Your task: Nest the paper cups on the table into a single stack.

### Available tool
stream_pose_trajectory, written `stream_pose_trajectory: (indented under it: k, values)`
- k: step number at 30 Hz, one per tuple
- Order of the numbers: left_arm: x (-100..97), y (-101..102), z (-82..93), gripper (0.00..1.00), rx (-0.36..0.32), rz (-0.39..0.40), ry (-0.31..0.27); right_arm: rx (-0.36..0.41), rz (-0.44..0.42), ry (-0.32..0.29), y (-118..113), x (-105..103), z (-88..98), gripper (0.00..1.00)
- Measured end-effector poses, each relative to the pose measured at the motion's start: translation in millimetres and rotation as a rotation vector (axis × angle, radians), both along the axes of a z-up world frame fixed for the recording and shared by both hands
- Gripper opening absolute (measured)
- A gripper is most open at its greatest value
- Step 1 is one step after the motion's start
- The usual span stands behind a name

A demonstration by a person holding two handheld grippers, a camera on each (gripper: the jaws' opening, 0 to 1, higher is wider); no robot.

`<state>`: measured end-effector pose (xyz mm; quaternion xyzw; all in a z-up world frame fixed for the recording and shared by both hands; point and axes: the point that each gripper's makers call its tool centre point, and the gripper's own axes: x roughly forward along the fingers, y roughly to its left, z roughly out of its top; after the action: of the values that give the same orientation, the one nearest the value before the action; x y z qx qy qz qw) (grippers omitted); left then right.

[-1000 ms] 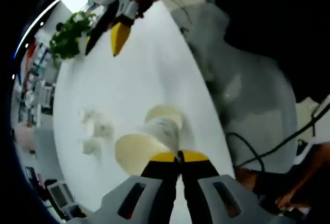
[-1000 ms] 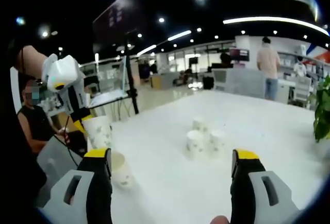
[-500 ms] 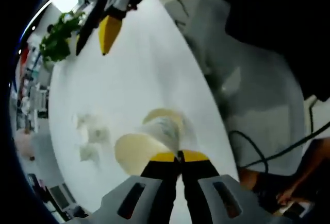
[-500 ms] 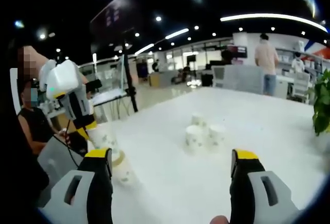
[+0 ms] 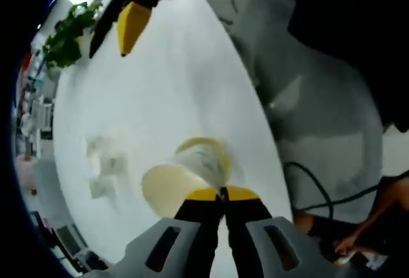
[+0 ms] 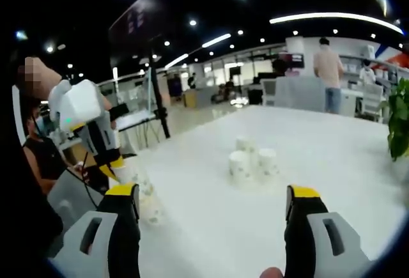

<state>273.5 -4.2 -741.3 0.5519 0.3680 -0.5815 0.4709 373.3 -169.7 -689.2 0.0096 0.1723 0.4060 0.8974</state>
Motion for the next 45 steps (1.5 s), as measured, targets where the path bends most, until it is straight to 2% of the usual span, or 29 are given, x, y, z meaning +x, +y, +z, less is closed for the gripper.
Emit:
stream_pose_trajectory:
  k: [14, 31, 34, 37, 45]
  values:
    - [-3.3, 4.5, -7.0, 0.02, 0.024, 0.050, 0.041, 0.015, -0.011, 0.022, -2.5, 1.1, -6.6, 0.92]
    - [0.7, 0.9, -14.1, 0.05, 0.046, 0.052, 0.064, 0.023, -0.031, 0.036, -12.7, 1.9, -11.7, 0.92]
    - [1.1, -0.1, -13.0, 0.07, 0.028, 0.076, 0.073, 0.029, -0.035, 0.038, -13.6, 2.4, -11.8, 0.92]
    - [1.7, 4.9, -14.6, 0.10, 0.041, 0.096, 0.072, 0.028, -0.036, 0.041, -13.8, 1.8, -13.0, 0.92]
    - [-0.5, 10.6, -14.5, 0.13, 0.025, 0.126, 0.073, 0.028, -0.036, 0.050, -12.6, 0.1, -15.4, 0.92]
